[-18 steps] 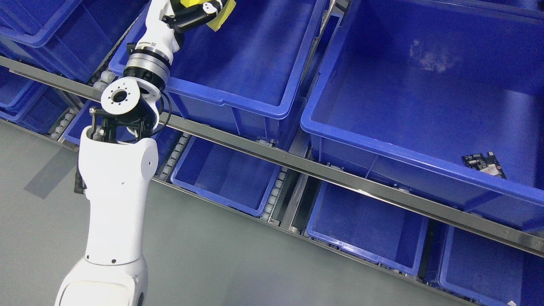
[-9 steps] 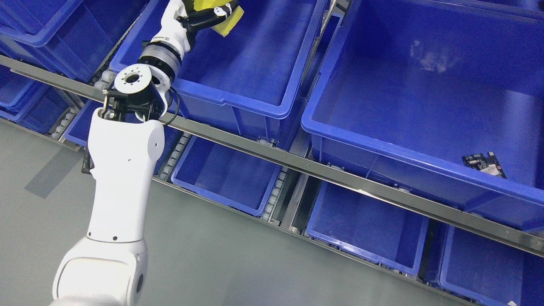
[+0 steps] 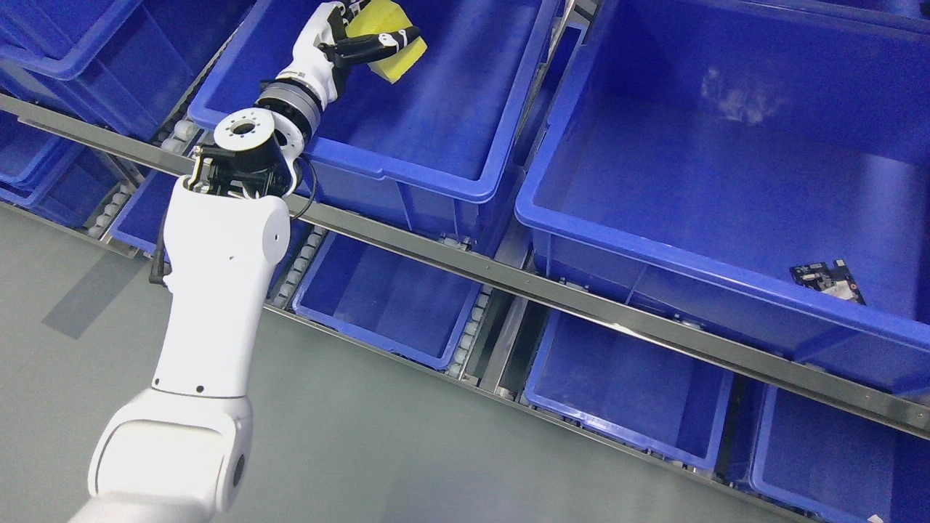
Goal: Move yellow foam block to right shelf middle
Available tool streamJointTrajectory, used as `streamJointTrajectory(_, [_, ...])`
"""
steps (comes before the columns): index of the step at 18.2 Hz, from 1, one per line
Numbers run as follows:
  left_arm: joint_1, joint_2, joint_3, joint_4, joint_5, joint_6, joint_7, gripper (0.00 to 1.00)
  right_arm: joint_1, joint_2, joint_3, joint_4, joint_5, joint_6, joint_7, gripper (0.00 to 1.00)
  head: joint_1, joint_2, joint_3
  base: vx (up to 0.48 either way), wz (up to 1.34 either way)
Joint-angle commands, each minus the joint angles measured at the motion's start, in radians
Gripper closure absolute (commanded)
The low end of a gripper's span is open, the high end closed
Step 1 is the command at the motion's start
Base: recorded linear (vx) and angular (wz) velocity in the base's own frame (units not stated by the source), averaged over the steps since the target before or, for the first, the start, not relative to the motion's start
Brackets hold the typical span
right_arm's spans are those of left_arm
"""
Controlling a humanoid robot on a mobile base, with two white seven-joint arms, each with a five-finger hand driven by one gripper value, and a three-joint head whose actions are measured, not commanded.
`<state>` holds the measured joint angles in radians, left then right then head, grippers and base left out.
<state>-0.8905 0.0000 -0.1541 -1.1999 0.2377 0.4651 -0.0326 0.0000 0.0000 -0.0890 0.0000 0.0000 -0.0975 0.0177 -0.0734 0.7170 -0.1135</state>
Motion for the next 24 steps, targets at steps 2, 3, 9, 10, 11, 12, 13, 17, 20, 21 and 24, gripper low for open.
streamJointTrajectory(2, [-0.034, 0.017, -0.036, 0.079, 0.003, 0.024, 0.000, 0.00, -0.002, -0.017, 0.000, -0.017, 0.000, 0.001, 0.001, 0.00, 0.0000, 0.000, 0.000, 0.000, 0.00])
streamJointTrajectory(3, [-0.036, 0.017, -0.036, 0.077, 0.003, 0.024, 0.000, 0.00, -0.002, -0.017, 0.000, -0.017, 0.000, 0.001, 0.001, 0.00, 0.0000, 0.000, 0.000, 0.000, 0.00])
streamJointTrajectory(9, [-0.031, 0.017, -0.003, -0.107, 0.005, -0.077, 0.003, 0.00, -0.002, -0.017, 0.000, -0.017, 0.000, 0.001, 0.001, 0.00, 0.0000, 0.000, 0.000, 0.000, 0.00])
streamJointTrajectory(10, [-0.016, 0.017, 0.002, -0.148, 0.005, -0.147, 0.002, 0.00, -0.003, -0.017, 0.000, -0.017, 0.000, 0.001, 0.001, 0.00, 0.0000, 0.000, 0.000, 0.000, 0.00])
streamJointTrajectory(11, [0.004, 0.017, 0.002, -0.183, 0.005, -0.210, 0.000, 0.00, -0.002, -0.017, 0.000, -0.017, 0.000, 0.001, 0.001, 0.00, 0.0000, 0.000, 0.000, 0.000, 0.00])
streamJointTrajectory(12, [0.028, 0.017, 0.002, -0.217, 0.005, -0.253, -0.003, 0.00, -0.002, -0.017, 0.000, -0.017, 0.000, 0.001, 0.001, 0.00, 0.0000, 0.000, 0.000, 0.000, 0.00])
streamJointTrajectory(13, [0.065, 0.017, 0.002, -0.257, 0.005, -0.290, -0.004, 0.00, -0.002, -0.017, 0.000, -0.017, 0.000, 0.001, 0.001, 0.00, 0.0000, 0.000, 0.000, 0.000, 0.00])
streamJointTrajectory(17, [0.234, 0.017, 0.002, -0.397, 0.003, -0.430, -0.007, 0.00, -0.002, -0.017, 0.000, -0.017, 0.000, 0.001, 0.001, 0.00, 0.0000, 0.000, 0.000, 0.000, 0.00])
streamJointTrajectory(20, [0.304, 0.017, 0.028, -0.469, 0.003, -0.431, -0.007, 0.00, -0.003, -0.017, 0.000, -0.017, 0.000, 0.001, 0.001, 0.00, 0.0000, 0.000, 0.000, 0.000, 0.00])
streamJointTrajectory(21, [0.321, 0.017, 0.039, -0.483, 0.003, -0.431, -0.007, 0.00, -0.002, -0.017, 0.000, -0.017, 0.000, 0.001, 0.001, 0.00, 0.0000, 0.000, 0.000, 0.000, 0.00])
streamJointTrajectory(24, [0.358, 0.017, 0.062, -0.501, 0.003, -0.430, -0.007, 0.00, -0.002, -0.017, 0.000, -0.017, 0.000, 0.001, 0.001, 0.00, 0.0000, 0.000, 0.000, 0.000, 0.00])
